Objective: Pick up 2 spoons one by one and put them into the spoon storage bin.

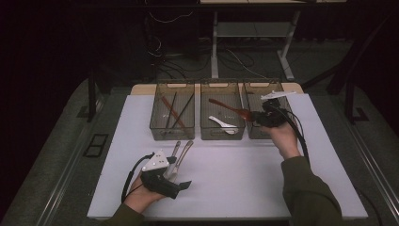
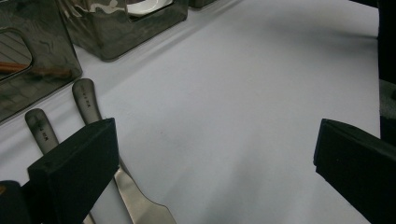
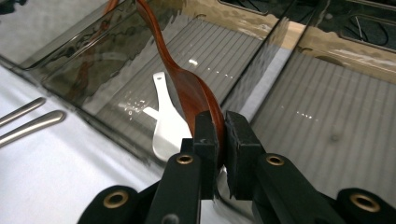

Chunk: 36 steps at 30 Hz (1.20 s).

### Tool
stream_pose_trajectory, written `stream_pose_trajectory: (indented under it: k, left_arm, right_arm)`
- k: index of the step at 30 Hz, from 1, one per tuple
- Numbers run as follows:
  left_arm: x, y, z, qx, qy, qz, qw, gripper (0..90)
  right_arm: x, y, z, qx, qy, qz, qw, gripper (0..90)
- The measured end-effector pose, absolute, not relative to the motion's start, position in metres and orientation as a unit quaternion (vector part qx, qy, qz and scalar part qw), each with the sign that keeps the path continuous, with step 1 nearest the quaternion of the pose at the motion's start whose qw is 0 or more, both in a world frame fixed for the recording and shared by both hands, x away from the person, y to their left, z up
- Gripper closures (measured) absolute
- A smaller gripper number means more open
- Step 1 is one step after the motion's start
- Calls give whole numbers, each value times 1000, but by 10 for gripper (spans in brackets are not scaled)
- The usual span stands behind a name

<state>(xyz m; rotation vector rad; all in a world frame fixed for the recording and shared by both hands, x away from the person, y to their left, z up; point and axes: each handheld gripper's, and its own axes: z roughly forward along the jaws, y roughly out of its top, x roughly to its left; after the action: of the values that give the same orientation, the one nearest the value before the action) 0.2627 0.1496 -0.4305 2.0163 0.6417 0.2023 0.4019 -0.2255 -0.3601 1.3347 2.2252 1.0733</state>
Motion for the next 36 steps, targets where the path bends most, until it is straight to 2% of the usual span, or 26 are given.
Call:
stream_pose_trajectory:
  k: [8,22,27,29,36]
  left_arm:
    - [263,151,-430,828,266,83,486,0]
    - [263,151,-430,827,267,86,486,0]
    - [262,151,-429,828,268,87,485,0]
    - [262,151,-429,828,268,89,484,0]
    - [264,152,-428,827,273,95,482,0]
  right_arm:
    - [413,-203,-374,471,788,363,158,819]
    - [394,-213,-371,439,780,422,142,467]
    - [376,-224,-372,411,784,450,117,402]
    - [367,-228,-373,410,781,453,128,326]
    - [340,-244,-377,398,780,464,131,251]
